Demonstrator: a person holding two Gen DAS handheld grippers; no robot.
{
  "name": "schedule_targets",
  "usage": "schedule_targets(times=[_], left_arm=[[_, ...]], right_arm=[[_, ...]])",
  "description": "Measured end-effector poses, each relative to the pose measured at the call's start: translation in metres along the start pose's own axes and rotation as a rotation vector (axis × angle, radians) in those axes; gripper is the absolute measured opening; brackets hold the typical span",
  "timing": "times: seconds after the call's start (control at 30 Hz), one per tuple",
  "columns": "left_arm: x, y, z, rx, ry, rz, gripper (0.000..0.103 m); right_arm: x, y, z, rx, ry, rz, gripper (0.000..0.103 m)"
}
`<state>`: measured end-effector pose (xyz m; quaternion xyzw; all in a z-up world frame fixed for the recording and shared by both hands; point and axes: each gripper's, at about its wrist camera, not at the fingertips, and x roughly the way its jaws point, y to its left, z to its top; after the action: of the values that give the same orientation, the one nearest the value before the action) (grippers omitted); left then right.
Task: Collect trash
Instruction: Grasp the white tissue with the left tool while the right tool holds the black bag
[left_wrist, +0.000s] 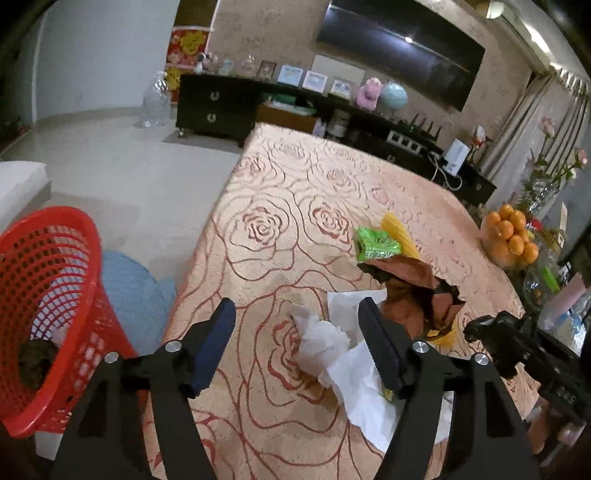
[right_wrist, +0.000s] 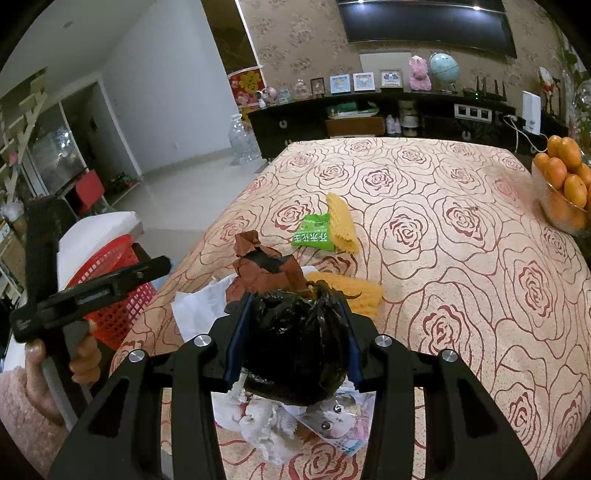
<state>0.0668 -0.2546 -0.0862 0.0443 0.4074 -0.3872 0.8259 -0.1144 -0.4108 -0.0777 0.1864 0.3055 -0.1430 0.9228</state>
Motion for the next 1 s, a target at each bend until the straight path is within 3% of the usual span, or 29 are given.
schedule_targets(times=[0.2,0.5,0.6,0.83,0.93,1.0], left_arm=[[0.036,0.001,0.003,0.019,0.070,0.093,0.066],[0.046,-0.024,-0.023,0.136,0.111,0.063,0.065],[0.049,-0.028,-0.030,0.162,0.124,0.055,0.057],[0.055,-0.023,-0.024,0.121,0.123,0.038,0.051],[0.055,-0.023,-0.024,0.119,0.120,0.019,0.033],[0.052,-0.023,-0.026,0.120,0.117,0.015,0.031]], right_arm=[[0.002,-0.001,-0.001,0.003,0.003,-0.002,0.042],[0.005,0.000,-0.001,0.001,0.012,0.003,0.042],[0.005,0.000,-0.001,0.004,0.012,0.001,0.042],[0.006,0.000,-0.002,0.005,0.012,0.001,0.042],[0.005,-0.001,-0.002,0.003,0.012,0.001,0.042],[0.005,-0.001,-0.002,0.005,0.011,0.000,0.042]])
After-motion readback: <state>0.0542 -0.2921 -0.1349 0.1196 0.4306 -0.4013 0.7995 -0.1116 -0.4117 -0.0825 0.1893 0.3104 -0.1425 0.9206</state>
